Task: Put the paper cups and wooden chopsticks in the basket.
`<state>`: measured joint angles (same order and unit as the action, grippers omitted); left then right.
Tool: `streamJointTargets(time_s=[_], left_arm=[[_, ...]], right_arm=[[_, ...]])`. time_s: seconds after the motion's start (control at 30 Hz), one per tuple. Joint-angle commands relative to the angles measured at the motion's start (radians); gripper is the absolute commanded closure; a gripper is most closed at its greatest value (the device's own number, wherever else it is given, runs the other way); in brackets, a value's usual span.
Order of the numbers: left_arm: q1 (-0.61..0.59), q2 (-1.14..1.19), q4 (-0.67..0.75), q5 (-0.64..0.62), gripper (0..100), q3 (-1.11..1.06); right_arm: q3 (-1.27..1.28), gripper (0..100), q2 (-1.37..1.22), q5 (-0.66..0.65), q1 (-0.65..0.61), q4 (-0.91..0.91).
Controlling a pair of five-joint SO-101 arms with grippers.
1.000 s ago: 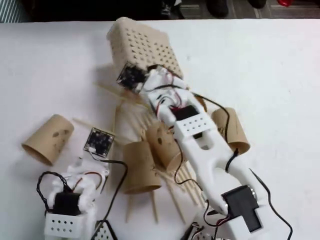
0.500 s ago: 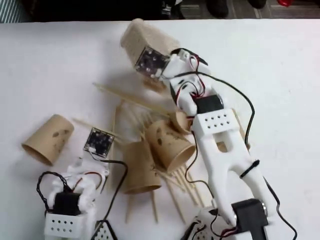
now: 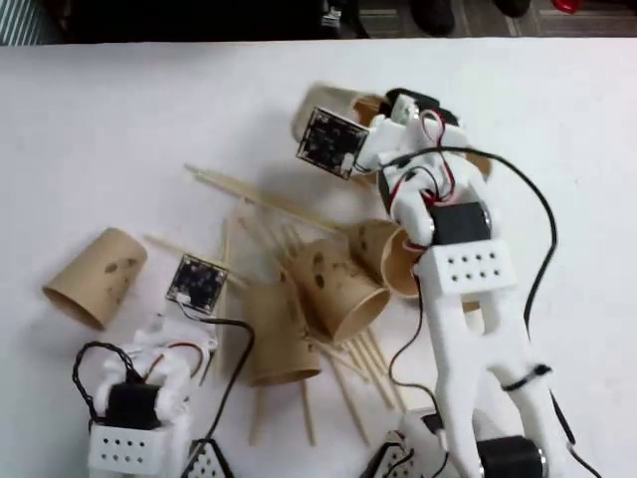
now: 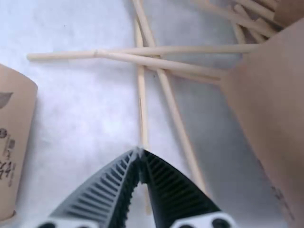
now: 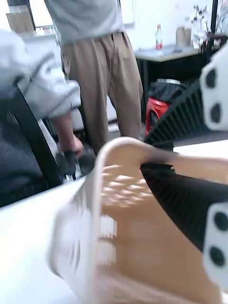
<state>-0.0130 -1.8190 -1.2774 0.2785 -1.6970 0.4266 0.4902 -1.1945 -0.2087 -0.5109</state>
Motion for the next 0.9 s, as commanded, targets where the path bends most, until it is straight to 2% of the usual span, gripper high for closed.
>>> streamJointTargets(time_s=[0.0, 0.13, 0.33, 0.77, 0.87], left_arm=[[-0.005, -0.004, -0.005, 0.008, 97, 0.005], [-0.005, -0.004, -0.005, 0.008, 97, 0.005], [-0.005, -0.004, -0.005, 0.008, 97, 0.005], [-0.005, -0.004, -0.005, 0.008, 97, 0.005], [-0.005, -0.004, -0.005, 0.008, 97, 0.005]], right_arm=[[-0.066, 97.9, 0.084, -0.008, -0.007, 0.002], [-0.066, 97.9, 0.03, -0.008, -0.028, 0.016], [-0.066, 97.9, -0.127, -0.008, -0.048, 0.174], [-0.068, 97.7, -0.302, -0.008, -0.139, 0.371], [-0.078, 94.0, -0.358, -0.003, -0.134, 0.424]])
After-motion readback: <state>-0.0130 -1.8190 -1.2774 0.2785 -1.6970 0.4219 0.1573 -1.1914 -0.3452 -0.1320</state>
